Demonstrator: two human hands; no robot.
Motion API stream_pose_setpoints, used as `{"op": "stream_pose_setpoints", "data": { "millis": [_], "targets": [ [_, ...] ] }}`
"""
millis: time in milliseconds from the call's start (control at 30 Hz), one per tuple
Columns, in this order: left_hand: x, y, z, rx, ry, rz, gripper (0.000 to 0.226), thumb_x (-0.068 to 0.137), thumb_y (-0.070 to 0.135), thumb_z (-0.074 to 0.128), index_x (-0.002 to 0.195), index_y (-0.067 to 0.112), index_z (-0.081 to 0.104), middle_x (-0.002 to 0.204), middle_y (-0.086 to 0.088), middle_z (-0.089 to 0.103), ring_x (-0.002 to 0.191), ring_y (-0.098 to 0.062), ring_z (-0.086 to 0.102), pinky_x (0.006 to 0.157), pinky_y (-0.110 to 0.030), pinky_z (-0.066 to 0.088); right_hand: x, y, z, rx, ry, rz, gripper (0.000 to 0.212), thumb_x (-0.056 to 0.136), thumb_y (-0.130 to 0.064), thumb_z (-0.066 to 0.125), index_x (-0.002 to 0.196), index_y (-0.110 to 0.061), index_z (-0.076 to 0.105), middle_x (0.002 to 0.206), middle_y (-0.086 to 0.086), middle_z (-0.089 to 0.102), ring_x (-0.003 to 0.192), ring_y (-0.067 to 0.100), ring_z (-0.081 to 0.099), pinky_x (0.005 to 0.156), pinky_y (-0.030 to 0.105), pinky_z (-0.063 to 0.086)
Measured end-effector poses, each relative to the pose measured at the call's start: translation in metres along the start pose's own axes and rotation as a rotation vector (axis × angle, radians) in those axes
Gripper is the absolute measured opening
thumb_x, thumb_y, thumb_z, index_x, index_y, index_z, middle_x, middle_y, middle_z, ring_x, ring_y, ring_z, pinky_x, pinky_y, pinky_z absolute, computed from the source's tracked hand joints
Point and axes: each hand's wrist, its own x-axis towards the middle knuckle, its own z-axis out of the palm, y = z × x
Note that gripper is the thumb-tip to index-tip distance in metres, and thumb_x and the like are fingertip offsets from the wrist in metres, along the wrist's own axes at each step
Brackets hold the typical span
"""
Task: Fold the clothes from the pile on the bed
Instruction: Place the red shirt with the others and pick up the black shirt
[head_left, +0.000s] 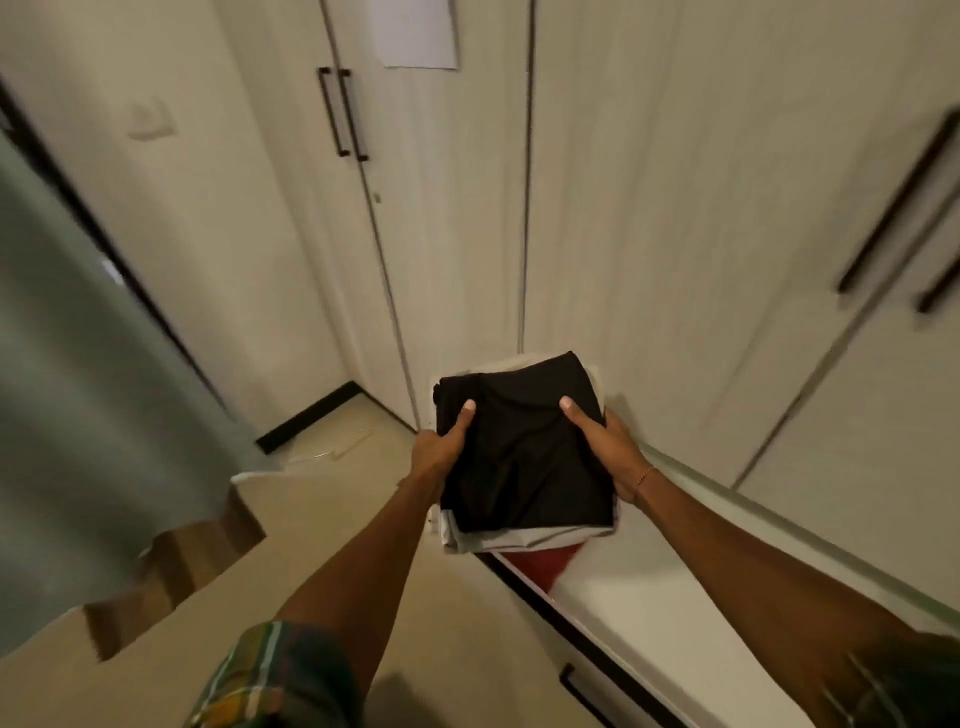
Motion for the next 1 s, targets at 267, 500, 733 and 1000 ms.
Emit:
{"op": "stream_pose_setpoints", "data": {
  "millis": [267,500,733,1000],
  "targets": [
    [-0.04,-0.008,0.112,0.19,-0.108,0.0,0.112,0.068,0.085,0.064,0.145,0.006,0.042,0.143,-0.016,0.054,0.128,-0.038,0.054,0.108,-0.049,0.044,-0.058,0.034,-0.123,0.001,0.259,0.058,0.068,0.088,-0.065,0.062,0.142,-0.024,0.054,0.131,-0.002,0.064,0.117,0.021,0.062,0.106,0.044,0.05],
    [-0.026,-0.032,0.172,0.299,-0.362,-0.117,0.107,0.058,0.081,0.075,0.13,0.005,0.057,0.124,-0.013,0.065,0.099,-0.029,0.063,0.089,-0.038,0.052,-0.103,0.081,-0.167,0.025,0.517,0.087,0.058,0.096,-0.052,0.058,0.145,-0.023,0.047,0.131,-0.002,0.059,0.123,0.025,0.056,0.108,0.048,0.047],
    [0.005,-0.082,0.207,0.417,-0.457,-0.179,0.067,0.074,0.07,0.074,0.102,0.011,0.061,0.1,-0.007,0.066,0.086,-0.022,0.062,0.086,-0.036,0.051,-0.097,0.149,-0.164,0.089,0.665,0.201,0.055,0.097,-0.05,0.057,0.145,-0.023,0.045,0.137,0.003,0.058,0.124,0.028,0.056,0.105,0.047,0.049],
    [0.079,-0.17,0.23,0.686,-0.533,-0.179,0.065,0.071,0.088,0.058,0.103,0.032,0.063,0.116,-0.001,0.068,0.11,-0.027,0.063,0.11,-0.043,0.045,-0.067,0.246,-0.154,0.119,0.728,0.309,0.046,0.097,-0.05,0.056,0.135,-0.025,0.053,0.121,-0.003,0.063,0.117,0.024,0.06,0.097,0.04,0.053]
  ]
}}
